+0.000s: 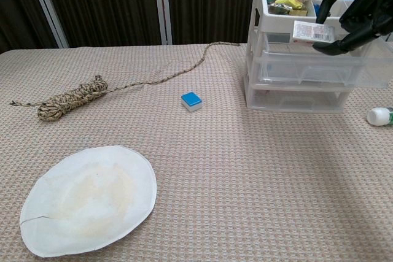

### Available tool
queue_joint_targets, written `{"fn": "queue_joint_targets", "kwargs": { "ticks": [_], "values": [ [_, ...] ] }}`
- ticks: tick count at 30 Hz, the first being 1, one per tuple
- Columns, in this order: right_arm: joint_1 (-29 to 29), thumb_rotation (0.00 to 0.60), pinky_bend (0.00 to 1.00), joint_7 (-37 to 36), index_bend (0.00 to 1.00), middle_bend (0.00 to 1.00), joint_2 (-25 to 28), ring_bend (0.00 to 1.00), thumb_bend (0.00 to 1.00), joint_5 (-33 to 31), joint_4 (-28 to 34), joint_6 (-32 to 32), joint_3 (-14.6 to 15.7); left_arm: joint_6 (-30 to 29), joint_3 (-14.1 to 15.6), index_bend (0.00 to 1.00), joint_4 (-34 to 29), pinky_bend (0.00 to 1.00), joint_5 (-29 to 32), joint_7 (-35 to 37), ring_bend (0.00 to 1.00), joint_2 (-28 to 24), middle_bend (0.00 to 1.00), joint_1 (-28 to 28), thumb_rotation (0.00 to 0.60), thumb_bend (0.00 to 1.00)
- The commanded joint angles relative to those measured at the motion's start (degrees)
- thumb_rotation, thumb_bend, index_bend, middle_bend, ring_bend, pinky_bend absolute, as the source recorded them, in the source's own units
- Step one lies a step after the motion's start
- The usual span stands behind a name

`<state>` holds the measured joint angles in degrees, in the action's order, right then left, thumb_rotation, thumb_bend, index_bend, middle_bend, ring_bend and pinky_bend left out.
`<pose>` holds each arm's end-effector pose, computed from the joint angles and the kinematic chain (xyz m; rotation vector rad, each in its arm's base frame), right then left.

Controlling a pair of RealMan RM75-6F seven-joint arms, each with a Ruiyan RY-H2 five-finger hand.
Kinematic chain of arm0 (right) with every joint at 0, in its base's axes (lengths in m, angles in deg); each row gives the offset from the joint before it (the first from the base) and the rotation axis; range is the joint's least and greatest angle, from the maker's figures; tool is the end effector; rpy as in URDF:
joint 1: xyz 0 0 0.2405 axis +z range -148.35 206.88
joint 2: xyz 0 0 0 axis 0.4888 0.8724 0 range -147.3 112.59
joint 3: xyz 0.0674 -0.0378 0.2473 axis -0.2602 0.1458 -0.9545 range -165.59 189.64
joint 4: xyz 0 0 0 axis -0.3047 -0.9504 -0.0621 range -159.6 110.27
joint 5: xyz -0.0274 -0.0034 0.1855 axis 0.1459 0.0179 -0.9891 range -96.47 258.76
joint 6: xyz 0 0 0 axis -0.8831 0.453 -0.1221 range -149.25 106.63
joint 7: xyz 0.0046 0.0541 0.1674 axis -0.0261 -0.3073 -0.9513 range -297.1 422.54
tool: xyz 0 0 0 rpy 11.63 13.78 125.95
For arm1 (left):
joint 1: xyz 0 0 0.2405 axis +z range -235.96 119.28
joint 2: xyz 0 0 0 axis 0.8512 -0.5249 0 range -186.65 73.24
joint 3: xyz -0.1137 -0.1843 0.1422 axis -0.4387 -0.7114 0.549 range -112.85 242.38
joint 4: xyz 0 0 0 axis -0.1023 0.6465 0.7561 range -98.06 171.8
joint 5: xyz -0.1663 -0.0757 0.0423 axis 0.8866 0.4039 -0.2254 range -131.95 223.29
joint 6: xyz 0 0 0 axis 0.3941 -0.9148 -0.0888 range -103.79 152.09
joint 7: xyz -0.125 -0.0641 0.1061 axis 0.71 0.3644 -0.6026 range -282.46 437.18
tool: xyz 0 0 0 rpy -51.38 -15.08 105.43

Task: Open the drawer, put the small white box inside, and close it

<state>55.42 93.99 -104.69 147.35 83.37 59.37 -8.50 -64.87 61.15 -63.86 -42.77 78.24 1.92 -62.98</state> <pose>-0.1379 -0.3223 0.0957 1.3064 -0.9691 1.2073 -0.2708 0.2101 0.2085 -1.3594 -0.8757 -1.0321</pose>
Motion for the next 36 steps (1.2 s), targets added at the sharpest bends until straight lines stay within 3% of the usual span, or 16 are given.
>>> {"fn": "queue_joint_targets", "kwargs": {
  "ticks": [1, 8, 14, 23, 30, 36],
  "values": [
    [0.45, 0.6, 0.61, 1.04, 0.63, 0.95, 0.82, 0.92, 0.2, -1.21, -0.42, 0.46, -1.23, 0.07, 0.02, 0.06, -0.02, 0.0, 0.04, -0.05, 0.0, 0.02, 0.0, -0.01, 0.6, 0.22],
    [1.69, 0.6, 0.61, 1.78, 0.61, 0.95, 1.2, 0.92, 0.2, -5.28, -4.28, 0.33, -3.7, 0.07, -0.05, 0.06, -0.04, 0.0, 0.23, -0.11, 0.0, 0.03, 0.0, 0.01, 0.6, 0.22],
    [2.37, 0.6, 0.61, 2.44, 0.44, 0.95, 1.32, 0.92, 0.2, -6.52, -7.7, 0.78, -4.52, 0.24, -0.11, 0.06, 0.05, 0.0, 0.38, -0.32, 0.0, 0.16, 0.0, -0.1, 0.6, 0.22],
    [1.72, 0.6, 0.61, 0.92, 0.32, 0.94, 1.98, 0.92, 0.18, -6.43, -8.13, 1.32, -3.52, 0.4, -0.09, 0.06, 0.2, 0.0, 0.46, -0.53, 0.0, 0.3, 0.0, -0.17, 0.6, 0.22],
    [0.78, 0.6, 0.61, -0.68, 0.31, 0.92, 2.71, 0.9, 0.17, -4.12, -6.26, 2.6, -2.08, 0.39, -0.05, 0.06, 0.19, 0.0, 0.4, -0.67, 0.0, 0.38, 0.0, -0.15, 0.6, 0.22],
    [-1.12, 0.6, 0.57, -3.07, 0.4, 0.75, 3.22, 0.75, 0.17, 3.05, -4.3, 6.37, 1.07, 0.26, -0.06, 0.06, 0.16, 0.0, 0.32, -0.66, 0.0, 0.41, 0.0, -0.13, 0.6, 0.22]
  ]
}}
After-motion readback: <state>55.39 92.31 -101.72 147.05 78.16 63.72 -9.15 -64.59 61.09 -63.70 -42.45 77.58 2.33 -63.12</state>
